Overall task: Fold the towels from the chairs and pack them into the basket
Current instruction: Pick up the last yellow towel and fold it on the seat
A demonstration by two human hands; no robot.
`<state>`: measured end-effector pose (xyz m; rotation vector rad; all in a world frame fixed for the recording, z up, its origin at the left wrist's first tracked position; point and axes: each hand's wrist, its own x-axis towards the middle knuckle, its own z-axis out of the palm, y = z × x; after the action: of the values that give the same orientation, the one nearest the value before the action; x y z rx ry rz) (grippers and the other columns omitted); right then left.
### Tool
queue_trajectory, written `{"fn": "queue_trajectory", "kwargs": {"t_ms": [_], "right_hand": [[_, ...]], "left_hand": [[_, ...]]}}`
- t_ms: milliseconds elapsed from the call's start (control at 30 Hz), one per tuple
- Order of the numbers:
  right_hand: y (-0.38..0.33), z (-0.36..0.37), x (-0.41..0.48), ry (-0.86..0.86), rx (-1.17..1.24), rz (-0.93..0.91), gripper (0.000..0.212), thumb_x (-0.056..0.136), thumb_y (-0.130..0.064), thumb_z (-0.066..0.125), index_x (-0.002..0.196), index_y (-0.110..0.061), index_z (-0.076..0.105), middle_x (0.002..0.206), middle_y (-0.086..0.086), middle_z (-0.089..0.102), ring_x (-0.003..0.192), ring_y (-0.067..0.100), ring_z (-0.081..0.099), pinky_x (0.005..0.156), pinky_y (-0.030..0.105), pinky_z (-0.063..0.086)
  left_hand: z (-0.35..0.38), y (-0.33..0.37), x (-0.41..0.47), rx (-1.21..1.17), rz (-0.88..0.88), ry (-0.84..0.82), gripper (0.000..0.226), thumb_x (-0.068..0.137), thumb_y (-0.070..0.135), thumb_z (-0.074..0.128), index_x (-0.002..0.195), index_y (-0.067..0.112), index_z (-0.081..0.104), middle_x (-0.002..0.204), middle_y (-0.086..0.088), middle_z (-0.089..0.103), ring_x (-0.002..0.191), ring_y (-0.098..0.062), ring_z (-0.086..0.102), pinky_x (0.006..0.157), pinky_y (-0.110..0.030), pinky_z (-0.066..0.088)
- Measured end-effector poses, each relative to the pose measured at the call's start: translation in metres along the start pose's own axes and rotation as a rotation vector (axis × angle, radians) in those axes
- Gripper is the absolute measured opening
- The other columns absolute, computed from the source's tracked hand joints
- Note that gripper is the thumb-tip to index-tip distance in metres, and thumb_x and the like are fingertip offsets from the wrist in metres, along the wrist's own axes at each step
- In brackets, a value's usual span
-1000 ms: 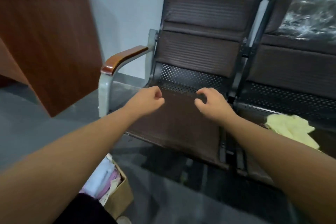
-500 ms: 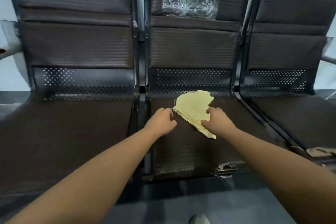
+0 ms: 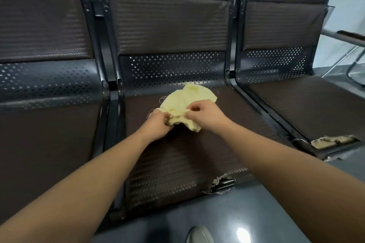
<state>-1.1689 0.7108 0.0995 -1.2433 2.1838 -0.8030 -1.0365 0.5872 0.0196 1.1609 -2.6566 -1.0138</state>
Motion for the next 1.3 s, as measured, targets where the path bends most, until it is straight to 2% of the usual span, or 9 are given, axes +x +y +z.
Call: {"fn": "queue_trajectory", "kwargs": {"t_ms": [67, 167, 300, 500, 700, 933, 1033, 1167, 1300], "right_hand": [[-0.016, -0.014, -0.006, 0.041, 0.079, 0.000, 0.013, 0.090, -0.015, 0.065, 0.096, -0.008, 0.075, 0.082, 0.000, 0.067, 0.068, 0.010, 0.056, 0.051, 0.015, 0.043], [-0.034, -0.034, -0.017, 0.166, 0.238, 0.023, 0.009, 0.088, -0.014, 0.067, 0.087, -0.011, 0.075, 0.078, 0.003, 0.068, 0.070, 0.015, 0.061, 0.063, 0.030, 0.052], [-0.065, -0.047, -0.038, 0.259, 0.466, 0.046, 0.014, 0.085, -0.011, 0.069, 0.072, -0.015, 0.075, 0.077, 0.004, 0.069, 0.075, 0.019, 0.061, 0.066, 0.034, 0.051], [-0.122, -0.041, -0.065, 0.298, 0.606, 0.027, 0.022, 0.085, -0.015, 0.069, 0.092, 0.006, 0.070, 0.079, 0.010, 0.060, 0.074, 0.022, 0.054, 0.066, 0.036, 0.047], [-0.166, -0.003, -0.086, 0.227, 0.584, -0.046, 0.025, 0.096, -0.030, 0.056, 0.078, -0.013, 0.055, 0.075, 0.005, 0.047, 0.074, 0.020, 0.046, 0.066, 0.034, 0.037], [-0.203, 0.067, -0.124, -0.255, 0.417, -0.277, 0.040, 0.082, -0.053, 0.072, 0.106, -0.023, 0.067, 0.101, -0.005, 0.070, 0.092, 0.015, 0.066, 0.082, 0.033, 0.052], [-0.218, 0.083, -0.138, -0.535, 0.405, -0.316, 0.047, 0.078, -0.030, 0.084, 0.120, -0.020, 0.065, 0.112, 0.003, 0.074, 0.105, 0.021, 0.070, 0.095, 0.037, 0.056], [-0.237, 0.102, -0.143, -0.509, 0.623, -0.184, 0.031, 0.081, -0.011, 0.079, 0.110, 0.000, 0.071, 0.107, 0.017, 0.075, 0.103, 0.034, 0.071, 0.097, 0.049, 0.055], [-0.253, 0.106, -0.129, -0.495, 1.067, -0.005, 0.044, 0.083, -0.018, 0.077, 0.123, -0.005, 0.066, 0.114, 0.019, 0.072, 0.107, 0.035, 0.070, 0.096, 0.052, 0.054]], "left_hand": [[-0.012, 0.004, -0.011, -0.066, 0.054, 0.072, 0.018, 0.087, 0.036, 0.072, 0.071, 0.032, 0.065, 0.089, -0.006, 0.056, 0.092, -0.027, 0.059, 0.066, -0.029, 0.038], [-0.045, 0.019, -0.040, -0.146, 0.116, 0.209, 0.019, 0.090, 0.044, 0.067, 0.087, 0.026, 0.071, 0.099, 0.000, 0.049, 0.098, -0.014, 0.048, 0.078, -0.027, 0.038], [-0.099, 0.040, -0.091, -0.279, 0.144, 0.290, 0.019, 0.095, 0.048, 0.058, 0.088, 0.032, 0.066, 0.102, 0.011, 0.057, 0.093, -0.005, 0.055, 0.070, -0.023, 0.039], [-0.162, 0.052, -0.166, -0.384, 0.175, 0.584, 0.032, 0.102, 0.039, 0.050, 0.087, 0.021, 0.071, 0.073, 0.009, 0.064, 0.066, 0.003, 0.055, 0.059, -0.016, 0.041], [-0.206, 0.027, -0.231, -0.445, 0.049, 0.700, 0.039, 0.103, 0.043, 0.046, 0.077, 0.021, 0.064, 0.059, 0.010, 0.057, 0.055, -0.013, 0.050, 0.057, -0.032, 0.036], [-0.218, -0.030, -0.272, -0.979, -0.122, 0.613, 0.029, 0.102, 0.033, 0.053, 0.107, 0.011, 0.072, 0.098, -0.012, 0.076, 0.080, -0.020, 0.070, 0.070, -0.036, 0.055], [-0.223, -0.043, -0.285, -1.117, -0.139, 0.563, 0.029, 0.102, 0.028, 0.054, 0.115, 0.006, 0.068, 0.098, -0.012, 0.076, 0.082, -0.021, 0.072, 0.069, -0.037, 0.058], [-0.225, -0.056, -0.297, -1.403, -0.108, 0.422, 0.044, 0.103, 0.040, 0.047, 0.117, 0.003, 0.066, 0.103, -0.015, 0.072, 0.090, -0.024, 0.071, 0.079, -0.039, 0.059], [-0.219, -0.076, -0.311, -1.163, -0.087, 0.267, 0.073, 0.085, 0.075, 0.044, 0.121, 0.017, 0.067, 0.109, -0.006, 0.072, 0.097, -0.020, 0.070, 0.082, -0.039, 0.056]]}}
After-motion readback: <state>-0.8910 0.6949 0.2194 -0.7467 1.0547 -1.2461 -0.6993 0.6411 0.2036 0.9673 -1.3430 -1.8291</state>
